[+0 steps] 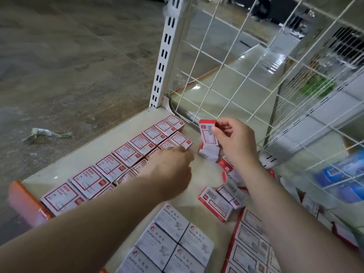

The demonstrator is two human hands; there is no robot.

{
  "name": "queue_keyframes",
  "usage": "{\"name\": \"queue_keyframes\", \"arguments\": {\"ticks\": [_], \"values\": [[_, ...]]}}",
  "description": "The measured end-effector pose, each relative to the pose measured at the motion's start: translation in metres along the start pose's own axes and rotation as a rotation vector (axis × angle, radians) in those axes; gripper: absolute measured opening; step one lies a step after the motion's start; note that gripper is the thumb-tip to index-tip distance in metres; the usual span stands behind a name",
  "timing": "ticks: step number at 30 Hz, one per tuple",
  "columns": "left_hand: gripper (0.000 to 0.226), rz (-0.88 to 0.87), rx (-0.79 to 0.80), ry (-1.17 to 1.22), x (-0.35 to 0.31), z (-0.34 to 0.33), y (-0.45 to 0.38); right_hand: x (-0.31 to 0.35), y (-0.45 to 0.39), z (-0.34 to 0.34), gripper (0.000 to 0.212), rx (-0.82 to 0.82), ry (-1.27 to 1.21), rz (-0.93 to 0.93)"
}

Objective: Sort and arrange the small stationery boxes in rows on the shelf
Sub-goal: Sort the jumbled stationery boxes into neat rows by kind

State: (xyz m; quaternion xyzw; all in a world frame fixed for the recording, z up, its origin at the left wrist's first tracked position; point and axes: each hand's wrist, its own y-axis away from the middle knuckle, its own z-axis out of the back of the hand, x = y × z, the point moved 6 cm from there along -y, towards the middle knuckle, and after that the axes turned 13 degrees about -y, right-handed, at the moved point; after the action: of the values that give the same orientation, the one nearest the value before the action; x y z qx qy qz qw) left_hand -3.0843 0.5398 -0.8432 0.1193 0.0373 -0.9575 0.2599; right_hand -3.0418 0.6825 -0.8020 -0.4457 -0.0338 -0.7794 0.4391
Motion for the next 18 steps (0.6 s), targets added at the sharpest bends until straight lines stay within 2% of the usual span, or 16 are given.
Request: {"name": "queue_keyframes", "arguments": {"ticks": [6, 14, 18], "values": [[0.036, 0.075, 0.083, 0.146, -0.029, -0.001, 0.021, -0.005, 0.031, 0.044, 0.006, -0.035, -0.048, -0.077], [0.035, 0.058, 0.089, 0.184, -0.078, -0.011, 0.046, -0.02, 0.093, 0.096, 0.019, -0.002, -0.111, -0.189], [0.028, 0.044, 0.142, 0.177, -0.108, -0.021, 0.059, -0.025, 0.123, 0.115, 0.023, 0.014, -0.109, -0.23]]}}
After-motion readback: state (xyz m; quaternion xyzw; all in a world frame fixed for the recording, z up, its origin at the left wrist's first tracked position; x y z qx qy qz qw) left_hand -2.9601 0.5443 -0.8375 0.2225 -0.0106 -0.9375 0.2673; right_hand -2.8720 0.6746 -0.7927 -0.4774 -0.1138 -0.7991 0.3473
